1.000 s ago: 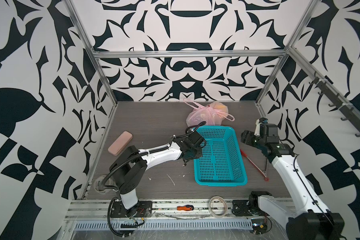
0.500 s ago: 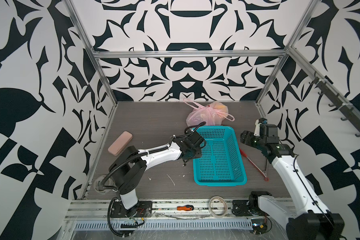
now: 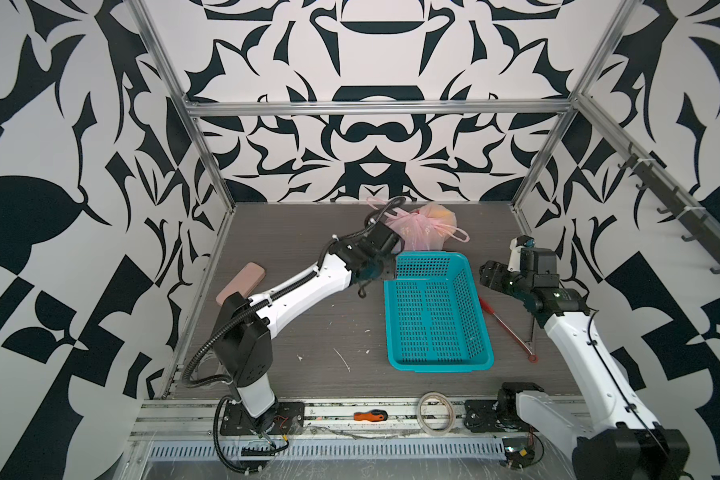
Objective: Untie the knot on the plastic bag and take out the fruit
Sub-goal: 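Release the basket and move the left gripper to the pink bag's knot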
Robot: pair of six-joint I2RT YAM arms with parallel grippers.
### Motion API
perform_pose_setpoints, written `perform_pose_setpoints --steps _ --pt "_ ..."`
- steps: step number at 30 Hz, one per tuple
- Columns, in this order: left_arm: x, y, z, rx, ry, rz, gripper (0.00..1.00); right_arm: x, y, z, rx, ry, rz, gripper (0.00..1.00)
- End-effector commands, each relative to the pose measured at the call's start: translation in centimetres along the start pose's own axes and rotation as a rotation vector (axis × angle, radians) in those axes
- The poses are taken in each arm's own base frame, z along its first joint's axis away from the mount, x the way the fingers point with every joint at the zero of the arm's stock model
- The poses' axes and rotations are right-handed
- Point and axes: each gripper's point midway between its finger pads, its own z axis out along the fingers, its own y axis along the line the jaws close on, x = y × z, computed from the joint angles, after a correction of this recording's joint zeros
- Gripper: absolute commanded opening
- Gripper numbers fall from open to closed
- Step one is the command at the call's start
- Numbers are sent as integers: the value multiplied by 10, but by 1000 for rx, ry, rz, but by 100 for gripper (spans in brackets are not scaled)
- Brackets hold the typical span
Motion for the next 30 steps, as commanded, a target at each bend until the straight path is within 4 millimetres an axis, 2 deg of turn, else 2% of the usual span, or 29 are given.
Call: perform_pose_setpoints --steps 1,4,7,8,9,12,15,21,27,30 --pt "-33 -4 16 33 25 212 72 -10 6 -4 -32 -31 -10 81" --pt "-72 -29 29 85 -25 365 79 -8 7 -4 -38 -23 -20 81" --pt "-100 -49 53 107 -71 503 84 -7 10 -3 -55 -21 -24 81" --pt "-103 -51 62 107 -62 533 84 -7 11 -4 -62 -23 -26 80" --pt "-109 -54 71 114 -71 554 89 -6 12 -4 -67 -23 -27 80" --pt "-123 -53 97 129 -96 570 91 -6 13 -4 -77 -22 -32 80" --pt "-131 -48 119 155 -124 555 91 -6 14 -4 -79 -21 -37 80" --pt "-130 -39 156 179 -153 544 90 -5 14 -5 -79 -19 -48 80" --pt "-128 -45 178 209 -173 540 86 -3 14 -5 -84 -11 -47 80" --pt "-127 -51 181 252 -175 529 86 -3 14 -6 -83 -11 -48 80"
